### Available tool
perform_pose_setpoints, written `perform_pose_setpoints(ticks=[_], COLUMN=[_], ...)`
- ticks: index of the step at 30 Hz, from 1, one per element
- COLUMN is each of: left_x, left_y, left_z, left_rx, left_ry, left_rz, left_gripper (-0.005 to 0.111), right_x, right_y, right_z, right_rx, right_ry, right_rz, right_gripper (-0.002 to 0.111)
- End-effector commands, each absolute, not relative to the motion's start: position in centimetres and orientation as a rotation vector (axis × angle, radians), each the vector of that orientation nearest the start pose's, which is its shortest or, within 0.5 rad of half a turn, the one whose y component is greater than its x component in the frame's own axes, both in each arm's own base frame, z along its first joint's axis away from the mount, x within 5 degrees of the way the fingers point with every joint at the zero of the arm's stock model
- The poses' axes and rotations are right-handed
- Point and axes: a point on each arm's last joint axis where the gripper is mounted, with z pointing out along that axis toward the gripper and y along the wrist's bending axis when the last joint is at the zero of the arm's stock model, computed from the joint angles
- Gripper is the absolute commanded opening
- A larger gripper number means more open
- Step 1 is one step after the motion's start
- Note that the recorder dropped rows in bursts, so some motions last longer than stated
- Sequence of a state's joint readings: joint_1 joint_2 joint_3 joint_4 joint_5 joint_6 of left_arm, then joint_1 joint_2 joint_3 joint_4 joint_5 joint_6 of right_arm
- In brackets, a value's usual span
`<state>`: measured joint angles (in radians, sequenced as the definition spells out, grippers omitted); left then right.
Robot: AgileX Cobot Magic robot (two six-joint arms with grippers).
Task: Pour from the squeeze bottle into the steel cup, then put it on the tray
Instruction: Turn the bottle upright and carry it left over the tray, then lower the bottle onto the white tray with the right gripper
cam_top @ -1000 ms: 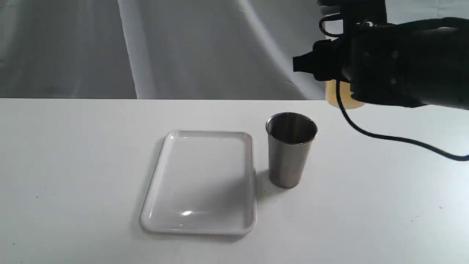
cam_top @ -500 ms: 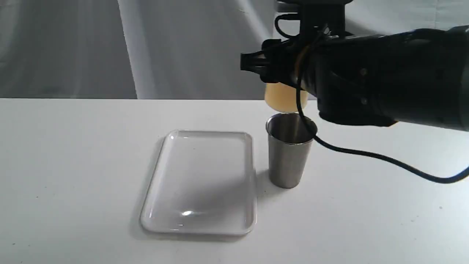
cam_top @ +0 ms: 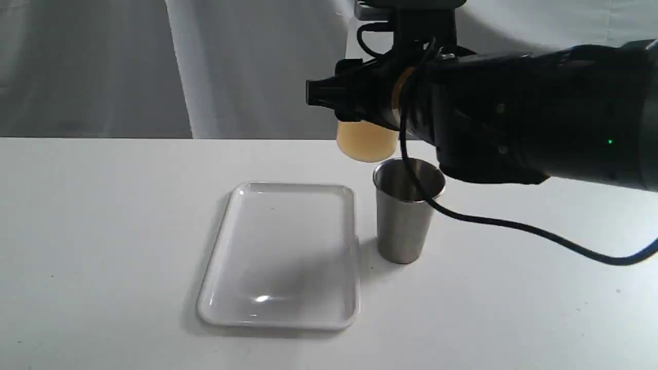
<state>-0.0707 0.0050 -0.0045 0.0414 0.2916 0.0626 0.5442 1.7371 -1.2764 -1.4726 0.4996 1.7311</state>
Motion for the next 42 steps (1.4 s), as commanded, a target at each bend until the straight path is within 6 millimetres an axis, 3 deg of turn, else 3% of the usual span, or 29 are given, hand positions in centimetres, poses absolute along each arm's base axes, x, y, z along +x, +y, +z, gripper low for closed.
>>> perform_pose_setpoints(ticks=[1, 12, 23, 26, 32, 42], left_x=[5.5, 5.5, 5.5, 5.5, 5.5, 5.5], left_y=[-0.3, -0.3, -0.3, -0.3, -0.3, -0.3], left_z=[18.7, 18.7, 18.7, 18.7, 18.7, 18.7], left_rx=[0.147, 0.147, 0.147, 0.147, 0.147, 0.147], left_ry=[1.762, 1.762, 1.762, 1.762, 1.762, 1.762], left_rz=[0.032, 0.032, 0.032, 0.032, 0.032, 0.032], left_gripper=[0.008, 0.008, 0.008, 0.008, 0.008, 0.008], right_x=[36.0, 34.9, 35.6, 36.1, 38.4, 40.5], right_y=[17.3, 19.2, 21.2, 21.0, 20.8, 22.9], right_z=[30.7, 30.4, 34.0, 33.7, 30.1, 23.2], right_rx=[0.045, 0.039, -0.288, -0.324, -0.391, -0.561], right_ry=[1.895, 1.932, 1.833, 1.825, 1.884, 1.908], right_rz=[0.06, 0.151, 0.249, 0.305, 0.323, 0.404], right_gripper=[0.049, 0.049, 0.049, 0.049, 0.049, 0.049])
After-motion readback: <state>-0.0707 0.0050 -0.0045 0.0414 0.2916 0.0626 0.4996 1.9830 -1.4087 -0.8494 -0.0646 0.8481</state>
